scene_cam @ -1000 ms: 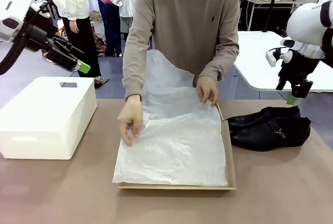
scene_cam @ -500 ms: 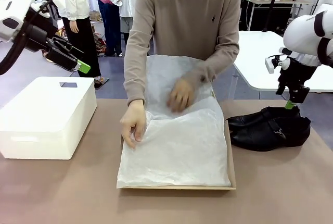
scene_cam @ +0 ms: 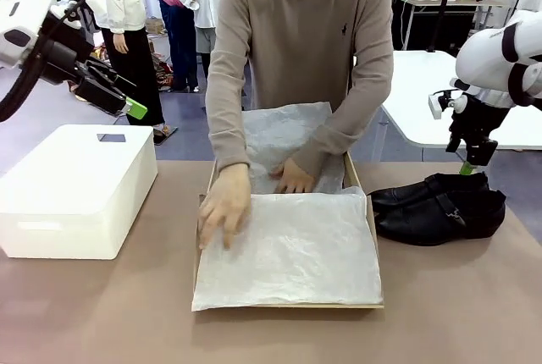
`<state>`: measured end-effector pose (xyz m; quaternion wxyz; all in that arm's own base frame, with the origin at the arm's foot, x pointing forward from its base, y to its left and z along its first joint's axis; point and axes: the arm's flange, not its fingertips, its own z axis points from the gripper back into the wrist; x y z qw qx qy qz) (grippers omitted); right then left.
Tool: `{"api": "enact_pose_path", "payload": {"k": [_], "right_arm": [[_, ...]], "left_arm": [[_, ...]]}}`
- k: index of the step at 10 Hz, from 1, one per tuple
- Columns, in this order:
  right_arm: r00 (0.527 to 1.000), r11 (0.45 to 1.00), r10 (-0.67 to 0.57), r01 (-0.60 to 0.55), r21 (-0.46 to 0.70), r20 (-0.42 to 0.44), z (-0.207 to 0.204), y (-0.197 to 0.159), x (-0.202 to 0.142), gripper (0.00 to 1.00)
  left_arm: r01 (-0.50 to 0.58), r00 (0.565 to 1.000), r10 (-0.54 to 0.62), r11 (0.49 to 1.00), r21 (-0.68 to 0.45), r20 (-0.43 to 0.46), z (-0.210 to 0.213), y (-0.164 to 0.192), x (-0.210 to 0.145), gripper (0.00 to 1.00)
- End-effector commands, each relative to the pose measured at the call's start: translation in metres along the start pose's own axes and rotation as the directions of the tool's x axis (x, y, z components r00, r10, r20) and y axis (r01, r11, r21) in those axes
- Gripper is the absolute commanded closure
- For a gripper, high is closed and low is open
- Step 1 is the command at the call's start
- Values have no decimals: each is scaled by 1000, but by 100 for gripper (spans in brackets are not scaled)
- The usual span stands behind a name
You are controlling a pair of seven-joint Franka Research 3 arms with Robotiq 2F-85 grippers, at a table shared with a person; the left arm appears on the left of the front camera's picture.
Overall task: Pack the shoes into the box.
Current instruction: Place one shoe of the Shoes into the Shoes Box.
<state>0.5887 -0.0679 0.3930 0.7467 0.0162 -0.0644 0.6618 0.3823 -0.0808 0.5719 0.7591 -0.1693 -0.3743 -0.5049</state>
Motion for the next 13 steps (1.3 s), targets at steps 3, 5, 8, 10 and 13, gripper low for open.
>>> {"api": "enact_pose_path", "payload": {"k": [3, 5, 8, 10, 13], "right_arm": [[999, 1000, 27, -27, 4, 43, -10, -6, 0, 0], [998, 999, 28, -29, 19, 53, -15, -6, -1, 0], [998, 999, 27, -29, 28, 56, -22, -7, -3, 0], [997, 998, 30, -33, 45, 69, -27, -7, -3, 0], [998, 998, 24, -28, 55, 64, -35, -4, -5, 0]], "left_arm": [[3, 1000, -3, 1000, -11, 15, 0, 0, 0, 0], [3, 1000, -3, 1000, -11, 15, 0, 0, 0, 0], [3, 1000, -3, 1000, -11, 15, 0, 0, 0, 0], [3, 1000, -3, 1000, -11, 15, 0, 0, 0, 0], [3, 1000, -3, 1000, -11, 15, 0, 0, 0, 0]]}}
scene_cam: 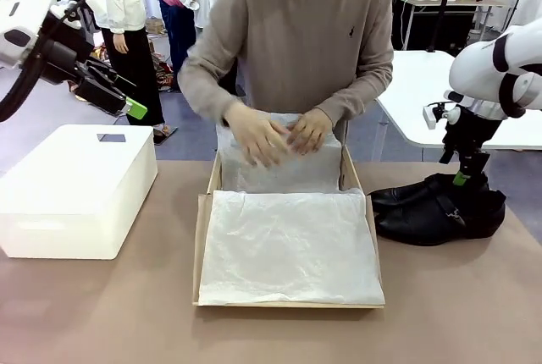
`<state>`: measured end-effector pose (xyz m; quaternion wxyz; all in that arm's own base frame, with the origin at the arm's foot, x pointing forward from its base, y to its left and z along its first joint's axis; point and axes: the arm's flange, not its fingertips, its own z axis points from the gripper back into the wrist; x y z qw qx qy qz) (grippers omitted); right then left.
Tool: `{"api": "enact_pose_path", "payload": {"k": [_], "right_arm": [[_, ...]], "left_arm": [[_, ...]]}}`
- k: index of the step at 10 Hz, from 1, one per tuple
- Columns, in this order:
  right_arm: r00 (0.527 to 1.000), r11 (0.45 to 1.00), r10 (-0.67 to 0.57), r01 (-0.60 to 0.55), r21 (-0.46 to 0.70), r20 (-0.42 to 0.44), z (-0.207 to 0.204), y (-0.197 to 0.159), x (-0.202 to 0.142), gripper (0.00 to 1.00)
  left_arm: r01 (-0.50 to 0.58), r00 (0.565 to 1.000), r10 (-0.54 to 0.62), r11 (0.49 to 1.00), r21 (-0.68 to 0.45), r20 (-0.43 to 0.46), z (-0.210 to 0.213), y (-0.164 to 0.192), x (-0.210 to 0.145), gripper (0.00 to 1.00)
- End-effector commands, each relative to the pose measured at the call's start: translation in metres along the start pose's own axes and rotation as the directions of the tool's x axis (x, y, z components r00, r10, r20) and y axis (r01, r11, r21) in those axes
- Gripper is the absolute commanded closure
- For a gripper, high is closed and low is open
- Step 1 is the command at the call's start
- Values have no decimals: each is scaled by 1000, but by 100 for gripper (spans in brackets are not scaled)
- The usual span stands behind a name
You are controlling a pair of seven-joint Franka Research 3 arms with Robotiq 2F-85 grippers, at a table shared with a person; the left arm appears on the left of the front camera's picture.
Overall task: Pack the shoes into the box.
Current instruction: Place one shoe of the Shoes into the Shoes Box.
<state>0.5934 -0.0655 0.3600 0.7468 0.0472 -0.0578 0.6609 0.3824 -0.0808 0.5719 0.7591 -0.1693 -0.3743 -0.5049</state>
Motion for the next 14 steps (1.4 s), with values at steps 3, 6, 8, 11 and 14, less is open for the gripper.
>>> {"api": "enact_pose_path", "payload": {"k": [3, 6, 8, 11, 14], "right_arm": [[999, 999, 32, -33, 18, 18, -8, 2, -4, 0], [999, 999, 34, -35, 42, 10, -15, 3, -2, 0], [999, 998, 33, -33, 51, 7, -18, 3, -2, 0], [1000, 998, 25, -26, 63, 14, -20, 3, -2, 0], [1000, 997, 16, -17, 75, 12, -18, 4, -3, 51]], "left_arm": [[3, 1000, -3, 1000, -11, 15, 0, 0, 0, 0], [3, 1000, -3, 1000, -11, 15, 0, 0, 0, 0], [3, 1000, -3, 1000, -11, 15, 0, 0, 0, 0], [3, 1000, -3, 1000, -11, 15, 0, 0, 0, 0], [3, 1000, -3, 1000, -11, 15, 0, 0, 0, 0]]}}
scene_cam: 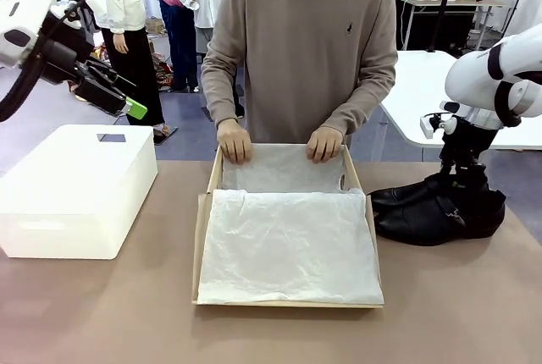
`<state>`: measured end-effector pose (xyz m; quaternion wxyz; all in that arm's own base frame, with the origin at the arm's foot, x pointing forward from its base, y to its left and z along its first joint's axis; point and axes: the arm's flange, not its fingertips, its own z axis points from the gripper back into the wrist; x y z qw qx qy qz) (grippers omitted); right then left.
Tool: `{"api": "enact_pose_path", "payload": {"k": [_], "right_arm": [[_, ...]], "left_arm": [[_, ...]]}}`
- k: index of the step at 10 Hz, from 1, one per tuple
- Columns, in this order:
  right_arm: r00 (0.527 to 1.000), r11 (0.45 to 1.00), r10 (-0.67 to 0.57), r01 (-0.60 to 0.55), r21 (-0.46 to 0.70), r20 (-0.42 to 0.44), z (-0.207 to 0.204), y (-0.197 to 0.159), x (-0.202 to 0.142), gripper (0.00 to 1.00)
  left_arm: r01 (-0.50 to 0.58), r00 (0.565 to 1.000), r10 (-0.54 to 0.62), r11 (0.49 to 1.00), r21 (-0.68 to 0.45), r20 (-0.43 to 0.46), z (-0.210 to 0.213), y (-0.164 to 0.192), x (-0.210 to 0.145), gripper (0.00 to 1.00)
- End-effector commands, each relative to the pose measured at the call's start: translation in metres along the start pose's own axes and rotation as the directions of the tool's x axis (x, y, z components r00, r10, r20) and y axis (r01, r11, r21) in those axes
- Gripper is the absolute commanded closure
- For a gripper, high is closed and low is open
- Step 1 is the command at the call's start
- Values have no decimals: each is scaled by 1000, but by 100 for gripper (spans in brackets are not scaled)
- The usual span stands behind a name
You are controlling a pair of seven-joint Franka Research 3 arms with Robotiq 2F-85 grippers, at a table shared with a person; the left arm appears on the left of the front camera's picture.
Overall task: Pack the shoes into the box.
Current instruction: Place one shoe of the Shoes into the Shoes Box.
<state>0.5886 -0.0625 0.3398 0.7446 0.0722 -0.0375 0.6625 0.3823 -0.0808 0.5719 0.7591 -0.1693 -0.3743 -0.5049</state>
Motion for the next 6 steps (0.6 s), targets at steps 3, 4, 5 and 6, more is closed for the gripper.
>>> {"api": "enact_pose_path", "payload": {"k": [3, 4, 5, 6], "right_arm": [[1000, 1000, 9, -9, 17, 3, 4, 0, -3, 100], [1000, 1000, 8, -8, 19, 3, 5, 1, -3, 100], [1000, 1000, 8, -8, 21, 2, 5, 2, -3, 100], [1000, 1000, 7, -7, 22, 1, 6, 3, -3, 100]], "left_arm": [[3, 1000, -3, 1000, -11, 15, 0, 0, 0, 0], [3, 1000, -3, 1000, -11, 15, 0, 0, 0, 0], [3, 1000, -3, 1000, -11, 15, 0, 0, 0, 0], [3, 1000, -3, 1000, -11, 15, 0, 0, 0, 0]]}}
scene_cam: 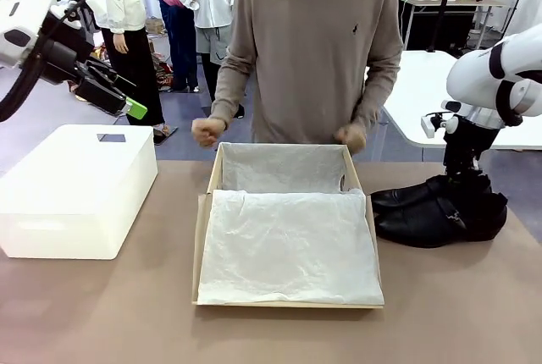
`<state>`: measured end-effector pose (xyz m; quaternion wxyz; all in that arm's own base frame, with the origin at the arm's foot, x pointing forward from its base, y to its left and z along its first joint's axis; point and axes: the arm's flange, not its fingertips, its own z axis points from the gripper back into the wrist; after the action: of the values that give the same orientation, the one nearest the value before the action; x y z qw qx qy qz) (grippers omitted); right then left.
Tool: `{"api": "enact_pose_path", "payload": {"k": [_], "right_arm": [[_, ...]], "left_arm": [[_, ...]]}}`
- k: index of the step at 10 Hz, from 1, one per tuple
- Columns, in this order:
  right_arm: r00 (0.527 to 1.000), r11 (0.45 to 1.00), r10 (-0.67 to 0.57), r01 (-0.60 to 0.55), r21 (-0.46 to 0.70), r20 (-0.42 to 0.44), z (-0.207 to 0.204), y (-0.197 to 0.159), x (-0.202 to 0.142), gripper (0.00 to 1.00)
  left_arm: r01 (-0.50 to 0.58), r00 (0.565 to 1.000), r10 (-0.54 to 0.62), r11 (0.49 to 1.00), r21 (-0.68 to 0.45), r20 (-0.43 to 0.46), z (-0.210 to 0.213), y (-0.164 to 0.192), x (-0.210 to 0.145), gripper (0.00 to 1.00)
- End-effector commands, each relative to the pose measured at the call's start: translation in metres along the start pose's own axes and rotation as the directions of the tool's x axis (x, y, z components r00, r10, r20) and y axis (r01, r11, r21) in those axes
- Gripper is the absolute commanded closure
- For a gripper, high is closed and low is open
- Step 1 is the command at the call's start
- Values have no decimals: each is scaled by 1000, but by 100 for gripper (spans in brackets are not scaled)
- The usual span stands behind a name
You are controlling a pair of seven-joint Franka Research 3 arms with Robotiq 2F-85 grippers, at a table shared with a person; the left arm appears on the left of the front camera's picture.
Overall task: Pack the shoes into the box.
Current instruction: Place one shoe of the Shoes into the Shoes Box.
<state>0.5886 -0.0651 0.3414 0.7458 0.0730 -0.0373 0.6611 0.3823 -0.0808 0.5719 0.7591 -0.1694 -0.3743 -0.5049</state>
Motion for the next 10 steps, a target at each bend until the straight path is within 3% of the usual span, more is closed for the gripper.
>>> {"api": "enact_pose_path", "payload": {"k": [1, 3, 5, 10], "right_arm": [[1000, 1000, 10, -10, 20, 0, 4, 3, -1, 100], [1000, 1000, -1, 1, 19, -1, 5, 4, -1, 100], [996, 996, -85, 85, -23, 4, 10, -1, -6, 100], [985, 982, -170, 168, -90, -24, 54, -19, -5, 100]], "left_arm": [[3, 1000, -3, 1000, -11, 15, 0, 0, 0, 0], [3, 1000, -3, 1000, -11, 15, 0, 0, 0, 0], [3, 1000, -3, 1000, -11, 15, 0, 0, 0, 0], [3, 1000, -3, 1000, -11, 15, 0, 0, 0, 0]]}}
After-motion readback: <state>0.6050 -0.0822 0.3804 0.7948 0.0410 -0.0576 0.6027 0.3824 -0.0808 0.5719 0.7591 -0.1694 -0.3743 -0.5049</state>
